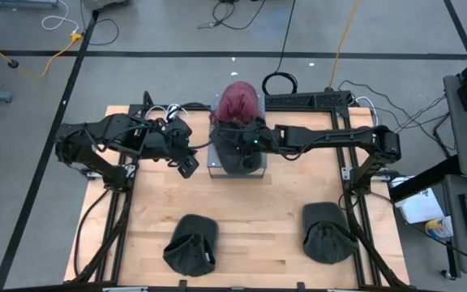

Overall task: Pick & Place hat
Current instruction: Put the top right black cap on the shelf

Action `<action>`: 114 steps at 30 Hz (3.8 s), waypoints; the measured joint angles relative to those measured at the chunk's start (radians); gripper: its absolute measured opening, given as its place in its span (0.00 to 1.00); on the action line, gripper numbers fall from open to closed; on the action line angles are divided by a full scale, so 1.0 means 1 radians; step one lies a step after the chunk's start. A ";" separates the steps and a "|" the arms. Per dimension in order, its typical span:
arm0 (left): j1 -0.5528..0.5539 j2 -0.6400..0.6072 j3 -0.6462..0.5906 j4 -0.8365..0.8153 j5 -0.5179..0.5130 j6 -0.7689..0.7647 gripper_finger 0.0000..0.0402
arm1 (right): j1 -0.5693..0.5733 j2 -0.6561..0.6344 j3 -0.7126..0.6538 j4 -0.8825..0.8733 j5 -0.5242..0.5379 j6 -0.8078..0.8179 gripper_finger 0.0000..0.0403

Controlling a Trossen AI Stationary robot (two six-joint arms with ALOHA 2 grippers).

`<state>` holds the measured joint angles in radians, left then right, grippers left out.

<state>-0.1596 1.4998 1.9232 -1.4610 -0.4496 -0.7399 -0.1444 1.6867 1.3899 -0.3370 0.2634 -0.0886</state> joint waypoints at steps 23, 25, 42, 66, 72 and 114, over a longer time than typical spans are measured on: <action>0.000 0.000 0.000 0.024 0.005 -0.004 0.42 | 0.064 -0.154 -0.003 0.068 -0.003 0.001 0.27; 0.000 0.000 0.000 0.023 0.005 -0.012 0.42 | 0.084 -0.165 -0.002 0.081 -0.003 0.000 0.27; 0.003 0.000 0.000 0.023 0.005 -0.019 0.45 | 0.228 -0.182 -0.036 -0.113 -0.267 -0.047 0.24; 0.002 0.000 0.000 0.023 0.017 -0.023 0.38 | 0.283 -0.059 -0.146 0.125 -0.003 -0.091 0.12; 0.002 0.000 0.000 0.023 0.034 -0.023 0.40 | 0.234 -0.060 -0.146 0.132 -0.006 -0.007 0.10; 0.002 0.001 0.000 0.112 0.057 0.024 0.40 | 0.135 -0.049 -0.146 0.279 0.132 -0.080 0.09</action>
<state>-0.1574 1.5004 1.9232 -1.3491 -0.3923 -0.7158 -0.0096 1.6375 1.2438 -0.0581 0.3953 -0.1689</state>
